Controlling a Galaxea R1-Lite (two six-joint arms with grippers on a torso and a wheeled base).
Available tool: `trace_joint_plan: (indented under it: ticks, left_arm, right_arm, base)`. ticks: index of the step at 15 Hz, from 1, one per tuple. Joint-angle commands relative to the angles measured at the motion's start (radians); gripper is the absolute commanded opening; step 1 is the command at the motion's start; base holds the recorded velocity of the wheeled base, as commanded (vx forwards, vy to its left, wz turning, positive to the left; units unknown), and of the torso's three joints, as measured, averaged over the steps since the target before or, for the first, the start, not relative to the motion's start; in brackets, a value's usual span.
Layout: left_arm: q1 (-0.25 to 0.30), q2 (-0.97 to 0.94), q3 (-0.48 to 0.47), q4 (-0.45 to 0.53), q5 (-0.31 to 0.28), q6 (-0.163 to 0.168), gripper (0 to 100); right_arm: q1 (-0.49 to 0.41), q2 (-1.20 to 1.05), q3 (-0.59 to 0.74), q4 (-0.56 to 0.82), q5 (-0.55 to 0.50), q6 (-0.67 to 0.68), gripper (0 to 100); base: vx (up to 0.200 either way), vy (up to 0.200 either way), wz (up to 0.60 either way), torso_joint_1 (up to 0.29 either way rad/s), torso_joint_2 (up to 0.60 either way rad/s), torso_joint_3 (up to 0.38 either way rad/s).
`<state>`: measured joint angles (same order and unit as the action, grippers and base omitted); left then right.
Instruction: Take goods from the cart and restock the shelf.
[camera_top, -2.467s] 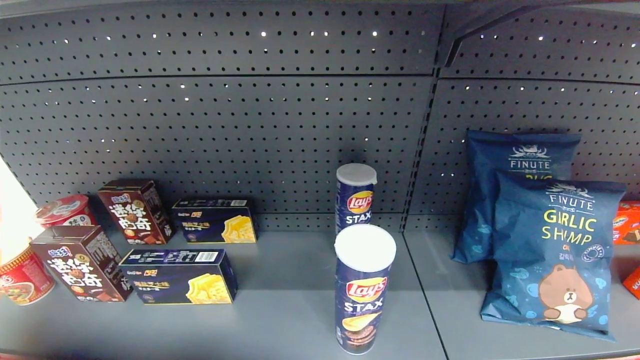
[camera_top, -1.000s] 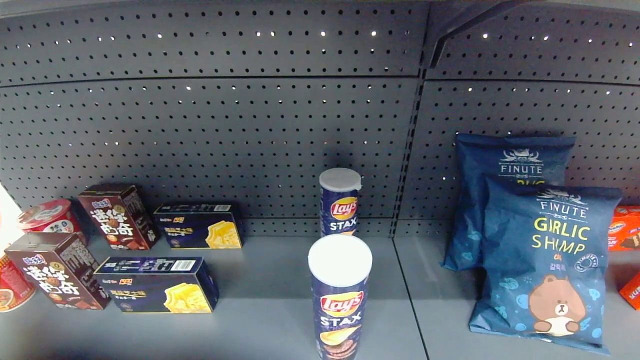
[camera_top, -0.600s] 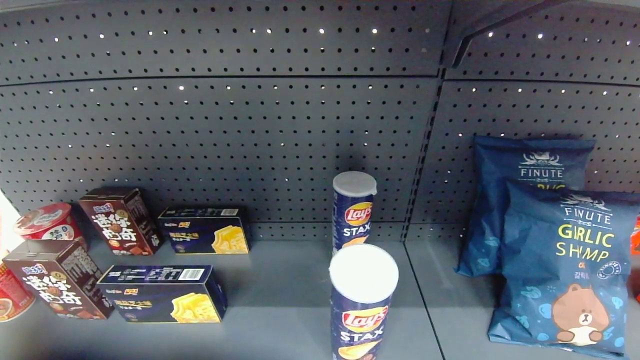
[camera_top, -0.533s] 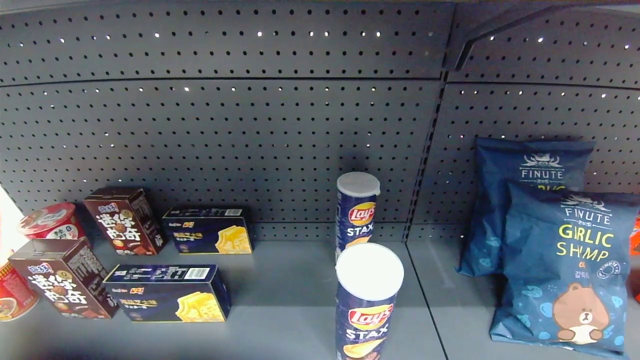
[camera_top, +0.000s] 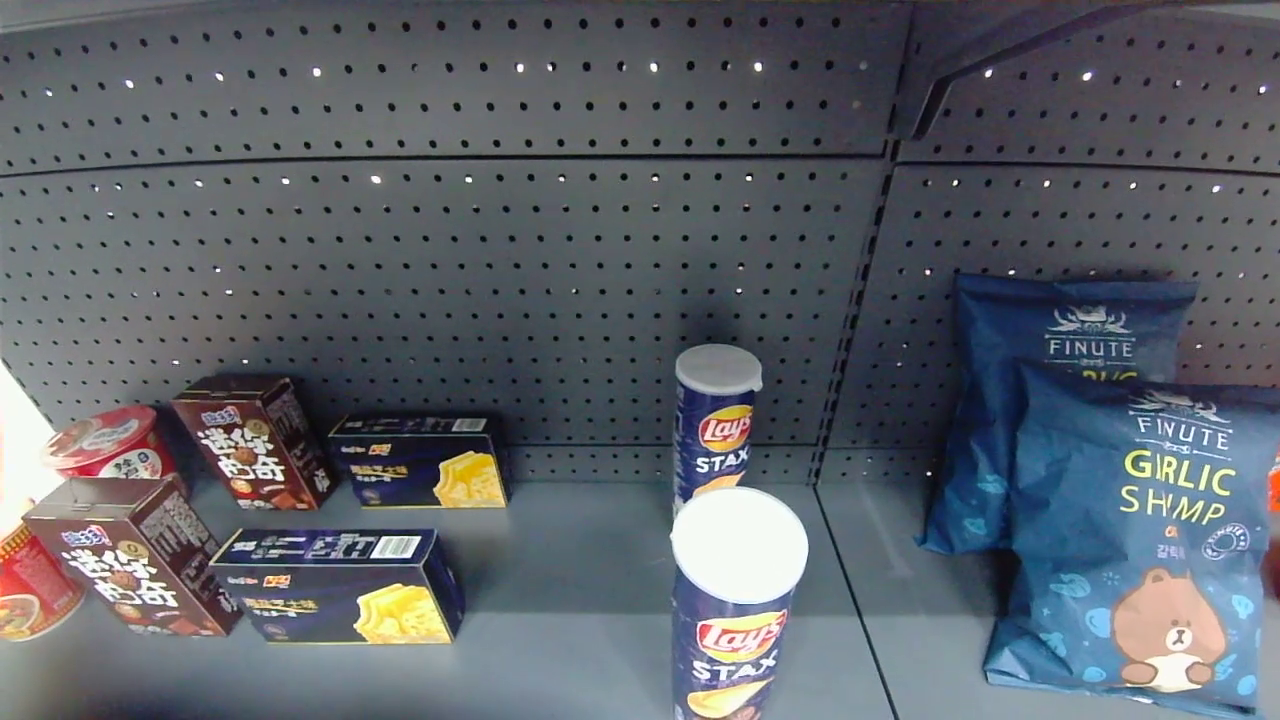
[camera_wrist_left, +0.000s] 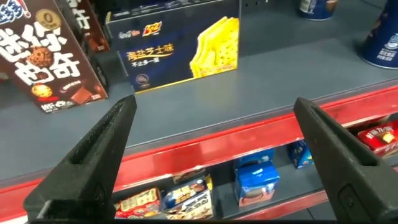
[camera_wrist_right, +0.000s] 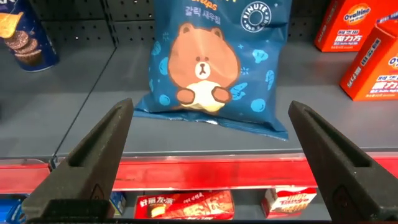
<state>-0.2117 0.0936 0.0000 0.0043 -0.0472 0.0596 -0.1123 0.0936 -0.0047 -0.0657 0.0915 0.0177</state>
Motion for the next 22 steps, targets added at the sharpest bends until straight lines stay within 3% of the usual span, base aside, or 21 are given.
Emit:
trace_joint_plan:
  ticks: [1, 22]
  left_arm:
    - [0.000, 0.001, 0.000, 0.000, 0.000, 0.000, 100]
    - [0.000, 0.001, 0.000, 0.000, 0.000, -0.003, 100]
  right_arm:
    - [0.000, 0.001, 0.000, 0.000, 0.001, -0.001, 100]
    - [0.000, 0.001, 0.000, 0.000, -0.003, -0.025, 100]
  base:
    - [-0.200, 0.000, 0.00, 0.002, 0.00, -0.002]
    - [-0.010, -0.010, 0.00, 0.000, 0.00, 0.000]
